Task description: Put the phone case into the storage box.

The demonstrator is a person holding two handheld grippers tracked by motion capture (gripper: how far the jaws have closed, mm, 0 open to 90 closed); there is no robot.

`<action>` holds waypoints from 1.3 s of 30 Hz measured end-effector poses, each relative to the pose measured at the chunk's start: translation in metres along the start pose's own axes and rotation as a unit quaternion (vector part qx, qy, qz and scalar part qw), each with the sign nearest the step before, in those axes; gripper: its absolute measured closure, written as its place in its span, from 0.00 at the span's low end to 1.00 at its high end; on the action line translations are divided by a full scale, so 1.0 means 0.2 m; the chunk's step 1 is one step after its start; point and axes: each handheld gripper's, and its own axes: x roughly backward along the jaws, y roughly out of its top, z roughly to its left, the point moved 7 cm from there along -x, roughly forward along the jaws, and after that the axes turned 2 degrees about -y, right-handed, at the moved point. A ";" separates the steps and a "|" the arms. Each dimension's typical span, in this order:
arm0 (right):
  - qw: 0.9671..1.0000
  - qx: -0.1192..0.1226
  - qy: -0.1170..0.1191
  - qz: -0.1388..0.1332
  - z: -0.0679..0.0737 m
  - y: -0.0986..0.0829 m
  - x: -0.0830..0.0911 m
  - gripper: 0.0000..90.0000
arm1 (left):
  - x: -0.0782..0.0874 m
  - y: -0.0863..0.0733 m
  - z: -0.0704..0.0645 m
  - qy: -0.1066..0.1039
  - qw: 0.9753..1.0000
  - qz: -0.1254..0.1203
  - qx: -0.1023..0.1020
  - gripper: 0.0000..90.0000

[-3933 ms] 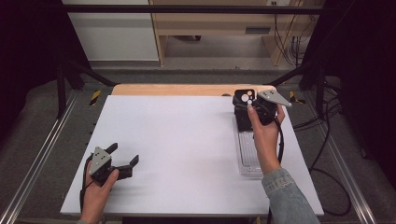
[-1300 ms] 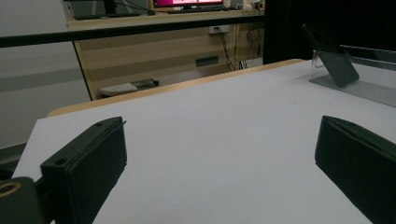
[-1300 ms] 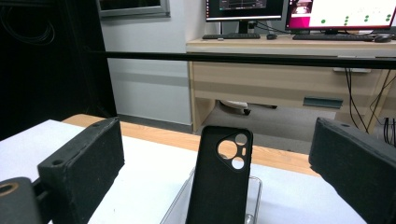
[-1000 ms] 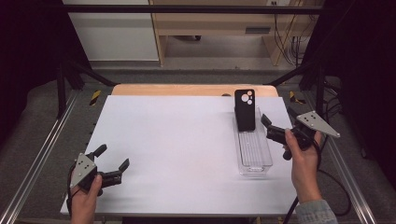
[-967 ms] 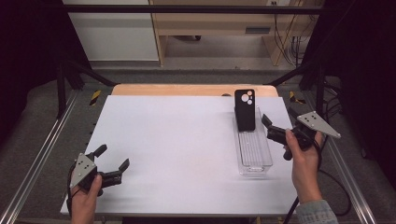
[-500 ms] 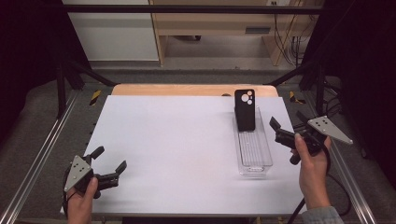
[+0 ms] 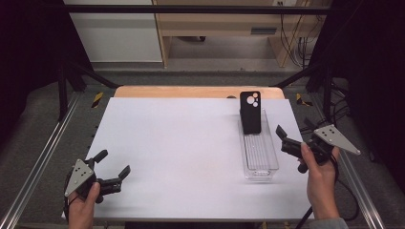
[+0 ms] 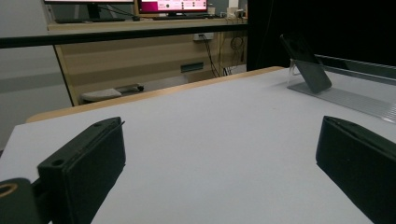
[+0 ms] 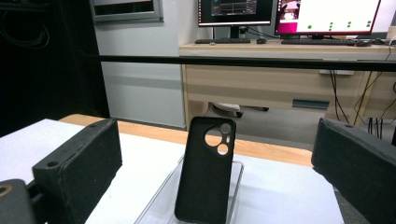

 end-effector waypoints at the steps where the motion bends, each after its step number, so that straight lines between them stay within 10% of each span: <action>1: 1.000 0.001 0.000 0.000 0.00 -0.01 0.00 0.03 | 0.00 0.00 0.00 -0.001 1.000 0.001 0.001 0.02; 39: 1.000 -0.001 0.016 -0.010 0.04 -0.17 0.18 0.03 | 0.06 0.01 0.01 -0.005 1.000 -0.010 0.007 0.01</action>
